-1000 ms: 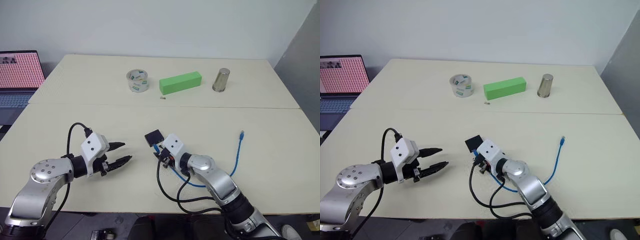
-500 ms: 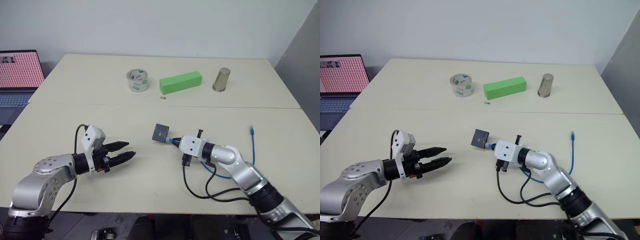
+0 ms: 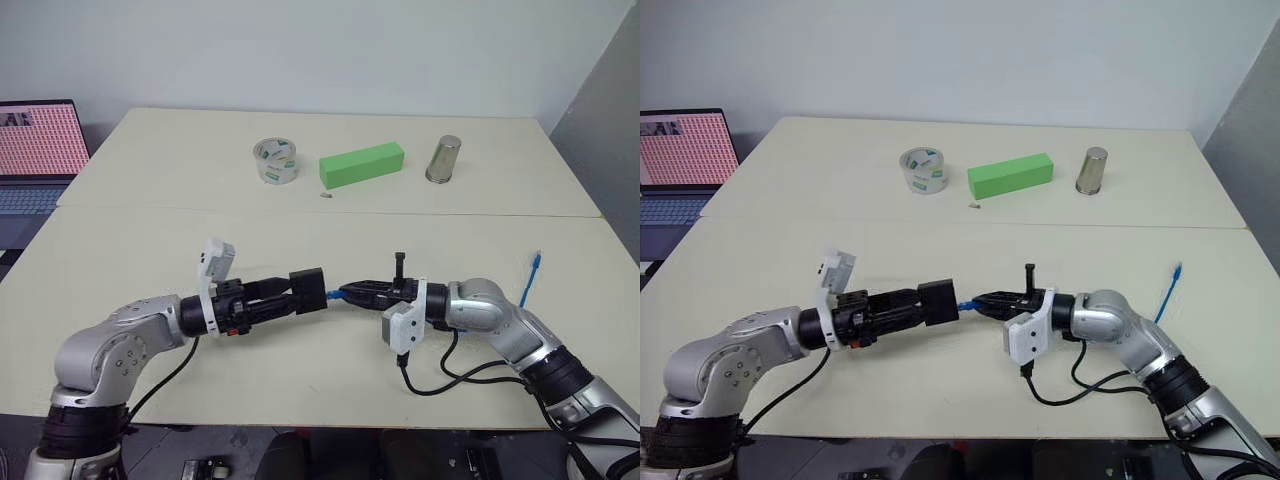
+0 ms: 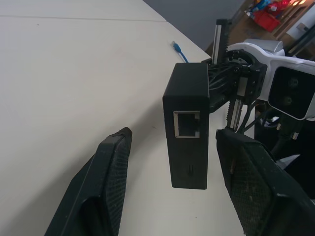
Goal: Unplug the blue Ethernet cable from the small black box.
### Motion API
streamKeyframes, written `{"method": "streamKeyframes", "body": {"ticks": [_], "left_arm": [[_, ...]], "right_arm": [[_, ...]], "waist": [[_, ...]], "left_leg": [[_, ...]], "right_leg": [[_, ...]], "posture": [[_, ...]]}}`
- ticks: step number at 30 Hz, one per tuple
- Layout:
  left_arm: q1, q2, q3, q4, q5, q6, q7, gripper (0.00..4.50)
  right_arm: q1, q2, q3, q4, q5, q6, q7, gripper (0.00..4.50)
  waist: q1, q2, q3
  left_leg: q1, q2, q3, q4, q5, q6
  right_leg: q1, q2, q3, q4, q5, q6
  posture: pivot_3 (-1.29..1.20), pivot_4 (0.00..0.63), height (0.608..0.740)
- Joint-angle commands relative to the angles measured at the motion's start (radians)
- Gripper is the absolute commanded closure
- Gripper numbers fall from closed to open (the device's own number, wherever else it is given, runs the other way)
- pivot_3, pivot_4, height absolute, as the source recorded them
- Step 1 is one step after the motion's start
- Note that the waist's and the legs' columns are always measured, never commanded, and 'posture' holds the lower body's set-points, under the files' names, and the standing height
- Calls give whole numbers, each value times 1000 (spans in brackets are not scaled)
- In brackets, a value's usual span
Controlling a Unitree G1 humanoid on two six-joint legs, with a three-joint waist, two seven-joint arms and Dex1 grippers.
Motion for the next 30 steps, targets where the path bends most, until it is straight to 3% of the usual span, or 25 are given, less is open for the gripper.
{"method": "streamKeyframes", "body": {"ticks": [1,4,14,22,23,27,30], "left_arm": [[-17,-5,0,-22,-23,-4,-13,1590],[-24,-16,12,-2,-45,6,-15,1590],[-29,-32,7,15,-47,-10,-27,3661],[-33,-35,-9,17,-36,-17,-47,3721],[-33,-34,-10,18,-34,-18,-50,3721],[-41,-32,-13,13,-33,-28,-67,3721],[-46,-14,-36,9,-14,-46,-108,3721]], "right_arm": [[-13,8,-42,-8,16,-18,3,4464],[-12,12,-51,-6,18,-17,6,4465],[-14,20,-64,1,15,-46,10,4476],[-18,10,-43,-13,49,-43,84,4476],[-17,8,-42,-17,62,-37,99,3773],[-1,-36,-51,-83,177,99,231,3034],[28,-88,-87,-237,380,395,342,2383]], "waist": [[0,0,0],[0,0,0],[0,0,0],[0,0,0],[0,0,0],[1,0,0],[2,0,0]], "left_leg": [[0,0,0,0,0,0],[0,0,0,0,0,0],[0,0,0,0,0,0],[0,0,0,0,0,0],[0,0,0,0,0,0],[0,0,0,0,0,0],[0,0,0,0,0,0]], "right_leg": [[0,0,0,0,0,0],[0,0,0,0,0,0],[0,0,0,0,0,0],[0,0,0,0,0,0],[0,0,0,0,0,0],[0,0,0,0,0,0],[0,0,0,0,0,0]], "posture": [[0,150,740],[0,150,740],[0,150,740],[0,150,740],[0,150,740],[0,150,740],[0,150,740]]}}
